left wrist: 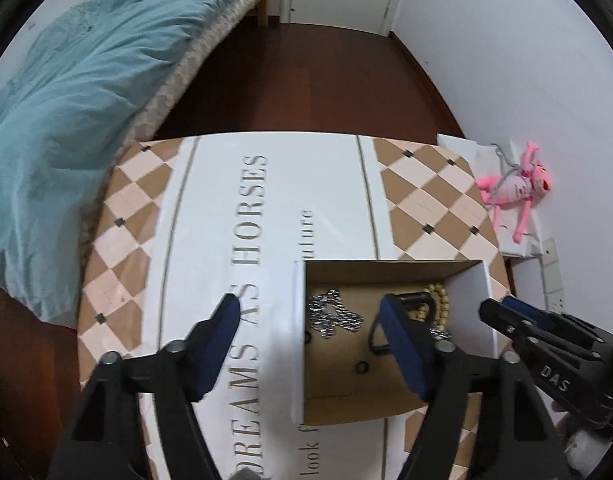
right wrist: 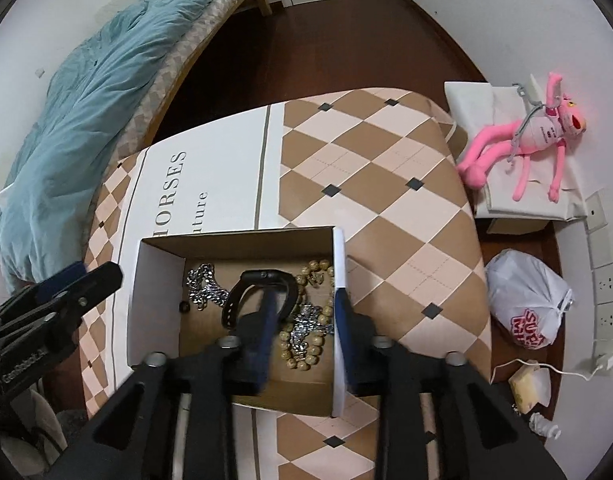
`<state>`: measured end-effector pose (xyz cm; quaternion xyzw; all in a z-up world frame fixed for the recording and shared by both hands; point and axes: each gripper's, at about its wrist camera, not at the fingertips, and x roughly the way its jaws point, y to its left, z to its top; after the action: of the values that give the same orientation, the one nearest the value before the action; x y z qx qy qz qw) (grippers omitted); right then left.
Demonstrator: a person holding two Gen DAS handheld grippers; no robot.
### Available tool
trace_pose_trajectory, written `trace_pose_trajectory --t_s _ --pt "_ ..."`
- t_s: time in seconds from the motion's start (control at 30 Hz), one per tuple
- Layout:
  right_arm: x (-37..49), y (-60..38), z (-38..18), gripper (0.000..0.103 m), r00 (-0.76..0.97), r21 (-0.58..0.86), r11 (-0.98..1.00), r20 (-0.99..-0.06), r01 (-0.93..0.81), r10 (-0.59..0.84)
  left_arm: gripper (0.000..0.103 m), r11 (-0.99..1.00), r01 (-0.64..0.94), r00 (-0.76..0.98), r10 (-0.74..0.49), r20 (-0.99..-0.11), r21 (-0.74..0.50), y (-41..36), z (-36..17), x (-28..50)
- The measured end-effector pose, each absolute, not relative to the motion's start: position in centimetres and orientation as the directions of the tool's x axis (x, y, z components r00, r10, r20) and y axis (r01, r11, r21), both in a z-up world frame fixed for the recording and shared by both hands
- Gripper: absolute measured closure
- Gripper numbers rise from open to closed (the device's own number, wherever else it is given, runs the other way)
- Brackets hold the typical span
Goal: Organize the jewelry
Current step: 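Drop the black ring into the box with the left tool while the right tool drops the earring in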
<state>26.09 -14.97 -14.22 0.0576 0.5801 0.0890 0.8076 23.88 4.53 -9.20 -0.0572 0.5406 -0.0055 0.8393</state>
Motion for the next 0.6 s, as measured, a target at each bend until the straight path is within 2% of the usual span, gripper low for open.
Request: trace_pose_trajectory --t_s 0.07,0.1,0.13,0.17,0.2,0.23,0.33,0.6 --pt "25.9 -15.1 -13.9 0.065 0.319 0.179 0.981 -0.928 -0.076 0.194 0.03 0.994 -0.065 0.419 -0.051 -0.906 -0.086 4.8 -9.1 23.6" --pt "25.8 -15.1 -13.8 0.06 0.32 0.172 0.982 -0.929 -0.072 0.186 0.021 0.995 -0.069 0.419 -0.041 -0.907 -0.077 4.9 -9.2 23.5" --pt "25.7 -15.2 -13.7 0.048 0.322 0.164 0.984 -0.93 -0.069 0.178 0.015 0.995 -0.074 0.42 -0.029 -0.907 -0.066 4.9 -9.2 23.3" --pt "25.5 -15.3 -13.6 0.041 0.324 0.154 0.986 -0.931 -0.067 0.167 0.007 0.996 -0.079 0.421 -0.013 -0.907 -0.051 4.9 -9.3 23.0" --pt "25.3 -15.3 -13.5 0.028 0.329 0.13 0.989 -0.933 -0.066 0.145 0.006 0.996 -0.083 0.424 -0.005 -0.906 -0.044 4.9 -9.4 22.8" --pt "25.0 -15.2 -13.5 0.019 0.335 0.104 0.992 -0.935 -0.065 0.12 0.006 0.995 -0.089 0.429 0.007 -0.903 -0.034 4.9 -9.5 22.4" --pt "24.0 -15.1 -13.7 0.008 0.334 0.041 0.997 -0.941 -0.066 0.061 0.005 0.996 -0.094 0.435 0.03 -0.9 -0.012 4.7 -9.9 21.3" --pt "21.3 -15.4 -14.2 0.003 0.339 -0.021 0.998 -0.941 -0.061 0.001 0.004 0.995 -0.105 0.442 0.05 -0.896 0.004 4.1 -10.3 18.9"
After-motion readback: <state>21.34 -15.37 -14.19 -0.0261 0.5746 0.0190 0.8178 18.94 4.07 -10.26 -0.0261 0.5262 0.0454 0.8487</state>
